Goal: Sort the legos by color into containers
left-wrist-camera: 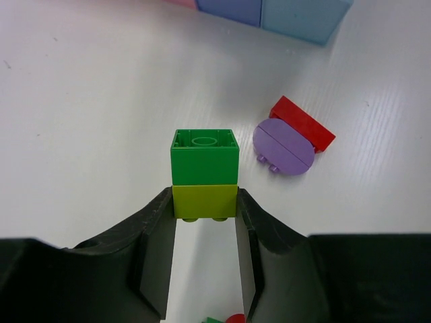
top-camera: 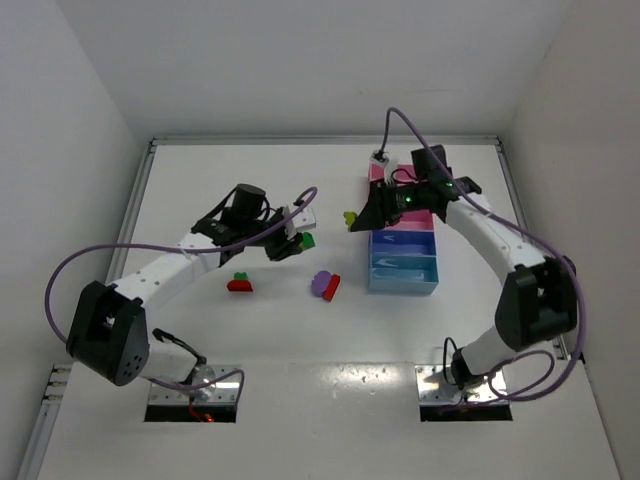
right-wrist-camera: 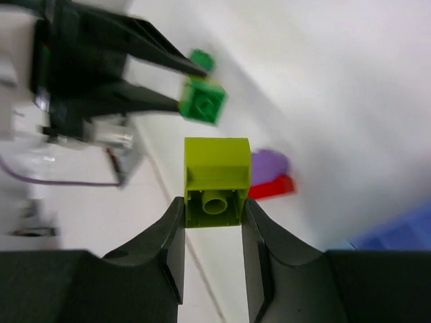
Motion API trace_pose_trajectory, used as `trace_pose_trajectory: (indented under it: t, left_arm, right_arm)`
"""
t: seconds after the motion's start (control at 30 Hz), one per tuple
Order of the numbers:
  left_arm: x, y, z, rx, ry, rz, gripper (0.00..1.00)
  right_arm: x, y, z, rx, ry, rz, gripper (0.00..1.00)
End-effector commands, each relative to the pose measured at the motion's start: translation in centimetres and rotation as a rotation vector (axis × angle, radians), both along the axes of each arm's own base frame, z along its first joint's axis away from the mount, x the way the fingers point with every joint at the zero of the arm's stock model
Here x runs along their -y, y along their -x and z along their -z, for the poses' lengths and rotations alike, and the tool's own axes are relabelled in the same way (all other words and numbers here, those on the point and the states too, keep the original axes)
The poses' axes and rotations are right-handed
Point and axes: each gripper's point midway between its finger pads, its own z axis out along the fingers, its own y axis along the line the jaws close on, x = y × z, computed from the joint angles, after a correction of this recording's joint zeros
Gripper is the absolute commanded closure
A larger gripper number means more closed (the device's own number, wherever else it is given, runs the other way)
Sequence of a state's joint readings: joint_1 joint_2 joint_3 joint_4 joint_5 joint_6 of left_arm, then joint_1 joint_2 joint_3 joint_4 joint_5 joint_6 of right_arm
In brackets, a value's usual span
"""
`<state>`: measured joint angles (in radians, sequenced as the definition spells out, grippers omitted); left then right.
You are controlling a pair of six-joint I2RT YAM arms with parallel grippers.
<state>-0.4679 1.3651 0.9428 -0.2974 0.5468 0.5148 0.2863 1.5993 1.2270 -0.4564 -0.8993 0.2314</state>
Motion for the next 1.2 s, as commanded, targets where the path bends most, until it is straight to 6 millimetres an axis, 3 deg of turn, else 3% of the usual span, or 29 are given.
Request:
trace_pose_trajectory:
  t: [0.0, 0.13, 0.2, 0.37, 0.53, 0.9, 1.03, 1.17]
  left_arm:
    - [-0.5, -0.8, -2.8, 0.077, 0.05, -0.026, 0.82]
    - [-0.3, -1.0, -3.1, 0.075, 0.071, -0.042, 0.82]
    - [-0.4, -1.1, -3.2, 0.064, 0.08, -0.049, 0.82]
    - [0.2, -1.6, -3.5, 0.052, 0.1, -0.044, 0.82]
    - [0.4, -2.1, -4.3, 0.068, 0.108, -0.043, 0.82]
    - [0.4, -2.0, -3.9, 0.06, 0.104, -0.043, 0.82]
    - [0.4, -2.0, -3.9, 0.06, 0.104, -0.043, 0.82]
    - [0.4, -2.0, -3.9, 0.06, 0.104, -0.043, 0.82]
  right_arm:
    - [3.7, 1.5, 0.9, 0.174, 0.213, -0.015, 1.0]
    - [9.7, 2.7, 4.8, 0.253, 0.506, 0.075, 1.0]
    - [11.3, 4.0, 5.9, 0.279, 0.58, 0.071, 1.0]
    - [14.5, 4.7, 8.5, 0.318, 0.729, 0.128, 1.0]
    - [14.7, 4.8, 9.8, 0.312, 0.746, 0.121, 1.0]
    - [15.0, 3.5, 11.3, 0.305, 0.778, 0.132, 0.85]
    - [14.8, 4.1, 11.3, 0.288, 0.767, 0.103, 0.55]
    - [13.8, 4.8, 10.1, 0.281, 0.712, 0.063, 0.4]
